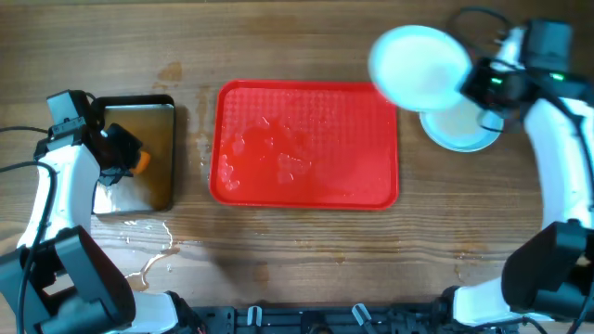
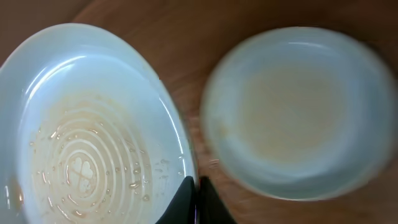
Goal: Clean dirty plates on tray and stack at the side
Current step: 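Lift the last plate with right gripper and stack it on the side pile, then lower the sponge into the water tray and release with left gripper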
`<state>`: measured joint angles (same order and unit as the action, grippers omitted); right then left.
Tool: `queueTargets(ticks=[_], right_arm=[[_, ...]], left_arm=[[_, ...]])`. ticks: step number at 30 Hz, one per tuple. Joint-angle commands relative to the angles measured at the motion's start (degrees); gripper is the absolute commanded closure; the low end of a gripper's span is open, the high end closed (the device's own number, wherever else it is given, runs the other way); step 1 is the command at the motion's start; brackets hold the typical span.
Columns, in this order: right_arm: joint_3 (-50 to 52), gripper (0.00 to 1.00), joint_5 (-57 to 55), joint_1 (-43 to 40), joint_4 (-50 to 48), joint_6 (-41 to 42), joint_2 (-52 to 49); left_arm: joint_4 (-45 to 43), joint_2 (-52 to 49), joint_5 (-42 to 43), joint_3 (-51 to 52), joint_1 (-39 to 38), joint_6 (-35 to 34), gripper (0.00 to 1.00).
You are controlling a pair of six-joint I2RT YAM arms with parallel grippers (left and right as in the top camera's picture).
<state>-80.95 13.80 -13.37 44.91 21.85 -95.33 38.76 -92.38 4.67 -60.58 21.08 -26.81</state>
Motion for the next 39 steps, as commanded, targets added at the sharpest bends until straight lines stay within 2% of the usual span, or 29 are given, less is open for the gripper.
queueTargets(ticks=[1, 4, 11, 14, 15, 16, 17, 18, 20, 24, 26, 28, 30, 31, 33, 34, 35, 37, 39], right_arm=[[3.06, 0.96, -5.64, -5.09, -1.25, 1.6, 1.36], [5.95, 0.96, -14.51, -5.68, -3.72, 5.77, 0.66], [9.25, 0.96, -14.6, -5.68, -7.87, 6.03, -3.65], [9.22, 0.89, -15.61, -5.68, -7.96, 6.8, -4.59], [9.25, 0.83, -15.58, -5.68, -7.82, 6.82, -4.61], [9.22, 0.67, -15.45, -5.68, -7.8, 6.82, -4.57], [9.2, 0.14, -14.88, -5.68, -7.87, 6.73, -4.52], [9.18, 0.0, -13.99, -5.68, -7.76, 6.47, -4.52], [9.18, 0.0, -9.27, -5.68, -7.1, 4.28, -4.39], [9.18, 0.0, 13.84, -4.2, -5.31, -2.43, -3.74], [9.18, 0.0, 23.8, 0.04, -4.42, -8.02, -3.69], [9.18, 0.0, 23.89, 5.66, -3.21, -10.34, -3.69], [9.18, 0.0, 20.55, 14.84, -3.5, -9.51, -3.69], [9.18, 0.0, 19.19, 18.32, -4.13, -8.04, -3.69], [9.18, 0.0, 16.09, 23.82, -5.62, -5.25, -3.69], [9.18, 0.0, 14.01, 26.43, -6.58, -4.52, -3.69], [9.18, 0.0, 12.59, 28.02, -7.02, -3.82, -3.69], [9.18, 0.0, 9.57, 31.01, -7.37, -1.66, -3.69], [9.18, 0.0, 7.67, 33.22, -7.37, -0.61, -3.69]], left_arm=[[-0.2, -0.44, 0.92, 0.35, 0.09, 1.09, 0.96], [-0.17, -0.44, 0.92, 0.35, 0.09, 1.09, 0.96], [-0.17, -0.42, 0.92, 0.37, 0.09, 1.09, 0.96], [-0.17, -0.44, 0.9, 0.37, 0.09, 1.09, 0.96], [-0.17, -0.44, 0.92, 0.37, 0.09, 1.09, 0.96], [-0.17, -0.44, 0.9, 0.35, 0.09, 1.09, 0.96], [-0.2, -0.44, 0.92, 0.35, 0.09, 1.09, 0.96], [-0.22, -0.44, 0.92, 0.37, 0.09, 1.09, 0.96], [-0.39, -0.42, 0.92, 0.35, 0.09, 1.09, 0.96], [-1.64, -0.44, 0.92, 0.37, 0.04, 1.11, 0.96], [-3.58, -0.44, 0.92, 0.37, 0.04, 1.11, 0.96], [-5.05, -0.44, 0.9, 0.37, 0.04, 1.11, 0.96], [-5.64, -0.48, 1.55, 0.37, 0.02, 1.14, 0.96], [-5.27, -0.46, 5.2, 0.37, -0.04, 2.19, 0.96], [-5.62, -0.31, 20.11, 0.37, -0.37, 9.03, 0.96], [-6.36, -0.26, 31.95, 0.37, -0.94, 13.33, 0.96], [-6.8, -0.26, 37.94, 0.37, -1.57, 15.06, 0.96], [-7.04, -0.24, 40.24, 0.37, -3.21, 16.0, 0.96], [-7.06, -0.26, 36.63, 0.37, -4.83, 16.15, 0.96]])
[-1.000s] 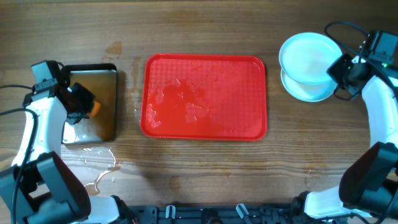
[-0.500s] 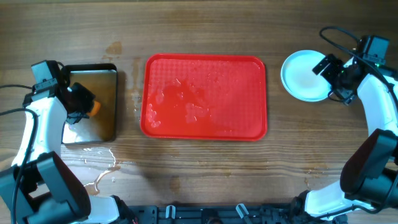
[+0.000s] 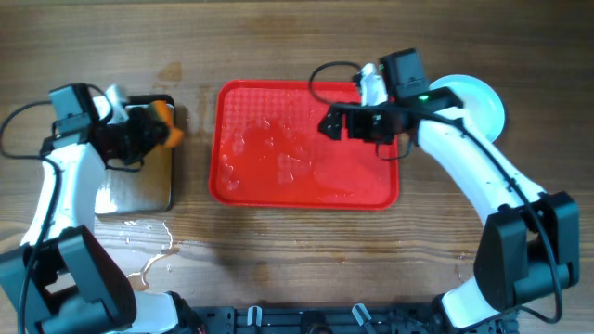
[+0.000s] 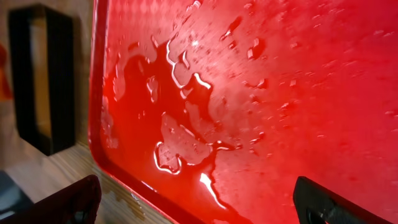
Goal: Clean dirty plates on tray and stack at the side
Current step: 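Lower the sponge into the water tray and release with left gripper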
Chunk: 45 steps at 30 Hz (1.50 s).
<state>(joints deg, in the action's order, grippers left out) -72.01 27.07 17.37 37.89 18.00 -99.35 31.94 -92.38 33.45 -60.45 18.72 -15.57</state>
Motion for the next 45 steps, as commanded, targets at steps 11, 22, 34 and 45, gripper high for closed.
queueTargets(ticks=[11, 22, 34, 45], right_arm=[[0.26, 0.0, -6.38, 5.14, 0.68, 3.91, 0.33], [0.26, 0.0, -6.36, 5.14, 1.84, 7.56, 0.33], [0.24, 0.0, -2.99, 5.31, 3.61, 7.58, 3.28], [0.24, 0.0, -5.49, 5.38, 10.95, 6.01, 23.61]], left_arm=[[-2.47, -1.31, -30.58, 0.24, -0.66, -7.37, 0.96], [-1.55, -8.61, -31.21, 0.22, 0.44, -7.39, 0.74], [4.57, 11.3, -29.86, 0.0, 3.63, -7.43, 0.5], [10.51, 32.02, -18.16, 0.02, 3.63, -7.65, 0.0]])
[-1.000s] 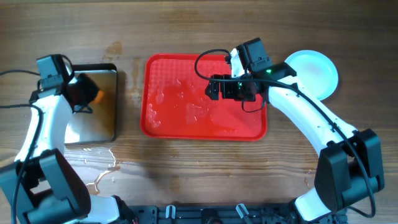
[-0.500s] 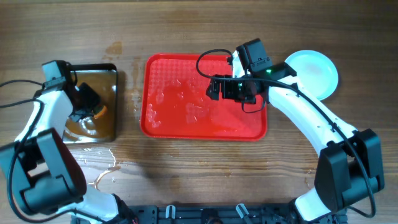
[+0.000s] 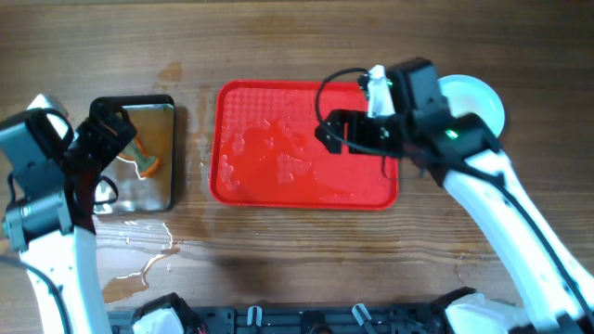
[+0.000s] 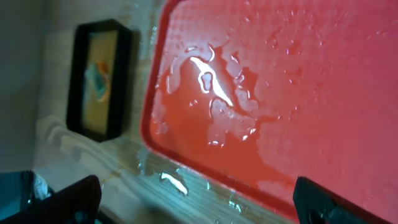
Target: Clean dirty plates on tray and stack at the side
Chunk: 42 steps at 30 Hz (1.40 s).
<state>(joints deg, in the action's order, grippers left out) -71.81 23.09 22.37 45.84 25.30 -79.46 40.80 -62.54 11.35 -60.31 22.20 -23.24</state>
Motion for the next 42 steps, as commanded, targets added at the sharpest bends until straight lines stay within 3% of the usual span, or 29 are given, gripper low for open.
queueTargets(ticks=[1, 6, 12, 19, 29, 32, 38, 42], right_arm=[[0.04, 0.0, -3.08, 0.74, 4.92, -1.31, 5.4], [0.07, 0.0, -14.99, 8.11, 15.63, -1.07, 15.13], [0.07, 0.0, -19.32, 14.43, 18.58, -1.11, 23.3], [0.04, 0.0, -19.32, 14.43, 18.49, -1.11, 22.95], [0.07, 0.0, -19.15, 14.84, 18.38, -1.07, 13.88], [0.09, 0.0, -27.74, 14.67, 18.47, -1.14, 11.54], [0.11, 0.0, -35.32, 12.9, 17.84, -1.7, 15.76], [2.01, 0.0, -34.58, 3.54, 16.02, -3.06, 21.94]], left_arm=[[2.97, 2.47, 4.57, -0.11, 0.15, 0.02, 0.0], [9.09, 2.03, 4.66, -0.11, 0.15, 0.07, 0.0], [9.22, 2.01, 4.68, -0.11, 0.15, 0.07, 0.0], [9.22, 1.99, 4.68, -0.11, 0.15, 0.07, 0.0], [9.22, 2.01, 4.68, -0.11, 0.15, 0.07, 0.0], [9.22, 1.99, 4.68, -0.11, 0.15, 0.07, 0.0], [9.22, 1.99, 4.68, -0.11, 0.15, 0.07, 0.0], [9.22, 2.01, 4.68, -0.11, 0.15, 0.07, 0.0]])
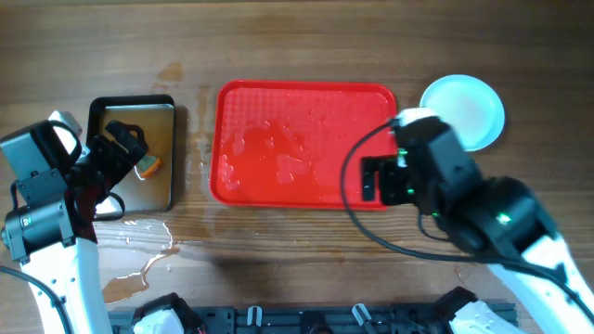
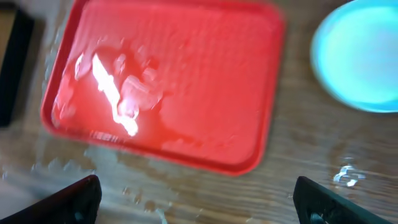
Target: Clean dirty plates on tray and stack at the side
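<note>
The red tray (image 1: 306, 139) lies mid-table, wet with puddles and bare of plates; it also fills the right wrist view (image 2: 168, 87). The white plates (image 1: 462, 111) sit stacked on the wood to the tray's right, pale blue in the right wrist view (image 2: 360, 56). My right gripper (image 1: 371, 179) hangs high over the tray's near right corner, open wide and holding nothing (image 2: 196, 208). My left gripper (image 1: 122, 144) hovers over the metal pan, open, apart from the orange sponge (image 1: 148, 167).
A metal pan (image 1: 158, 181) stands left of the tray with the sponge lying in it. Spilled water (image 1: 148, 250) streaks the wood in front of the pan and along the tray's front edge (image 2: 124, 180).
My right arm has drawn back from low over the tray's middle to high above its near right corner, still open. The left gripper shifted slightly over the pan; the sponge stays put.
First my right gripper held a white plate beside another plate at the right, and the left held the sponge at the pan. Then the plates sat stacked and the right gripper was open over the tray. Later the sponge lay loose in the pan. Both arms now stand back.
</note>
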`<state>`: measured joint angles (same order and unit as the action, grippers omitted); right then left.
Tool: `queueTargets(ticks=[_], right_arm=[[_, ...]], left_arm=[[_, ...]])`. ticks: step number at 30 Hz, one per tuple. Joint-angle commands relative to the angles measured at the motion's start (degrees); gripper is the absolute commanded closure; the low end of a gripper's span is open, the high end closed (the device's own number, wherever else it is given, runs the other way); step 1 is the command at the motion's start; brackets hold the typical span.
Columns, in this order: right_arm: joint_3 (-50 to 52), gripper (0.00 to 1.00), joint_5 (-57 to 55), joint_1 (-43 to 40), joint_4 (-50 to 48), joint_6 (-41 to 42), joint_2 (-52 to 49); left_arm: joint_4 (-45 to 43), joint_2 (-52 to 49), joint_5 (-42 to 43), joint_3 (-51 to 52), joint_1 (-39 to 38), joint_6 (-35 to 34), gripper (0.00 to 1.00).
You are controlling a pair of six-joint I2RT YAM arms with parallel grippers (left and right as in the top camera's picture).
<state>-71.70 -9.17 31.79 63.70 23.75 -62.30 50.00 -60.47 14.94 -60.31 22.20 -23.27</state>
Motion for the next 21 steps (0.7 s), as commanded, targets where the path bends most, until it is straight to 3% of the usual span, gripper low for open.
queueTargets(ticks=[1, 5, 10, 15, 21], right_arm=[[3.98, 0.0, -0.44, -9.03, -3.96, -2.86, 7.21], [17.68, 0.0, 8.87, -19.78, -18.08, -10.36, 19.93], [39.43, 0.0, 15.41, -28.55, -33.44, -12.15, 40.76], [52.74, 0.0, 15.61, -29.42, -44.72, -11.82, 54.27], [60.98, 0.0, 15.61, -29.55, -54.4, -15.04, 59.8]], left_arm=[[0.02, -0.09, 1.09, -0.11, 0.15, 0.09, 0.0], [0.02, -0.07, 1.09, -0.11, 0.15, 0.09, 0.0], [0.02, -0.07, 1.09, -0.11, 0.15, 0.09, 0.0], [0.02, -0.09, 1.09, -0.11, 0.15, 0.09, 0.0], [0.02, -0.09, 1.09, -0.11, 0.15, 0.09, 0.0]])
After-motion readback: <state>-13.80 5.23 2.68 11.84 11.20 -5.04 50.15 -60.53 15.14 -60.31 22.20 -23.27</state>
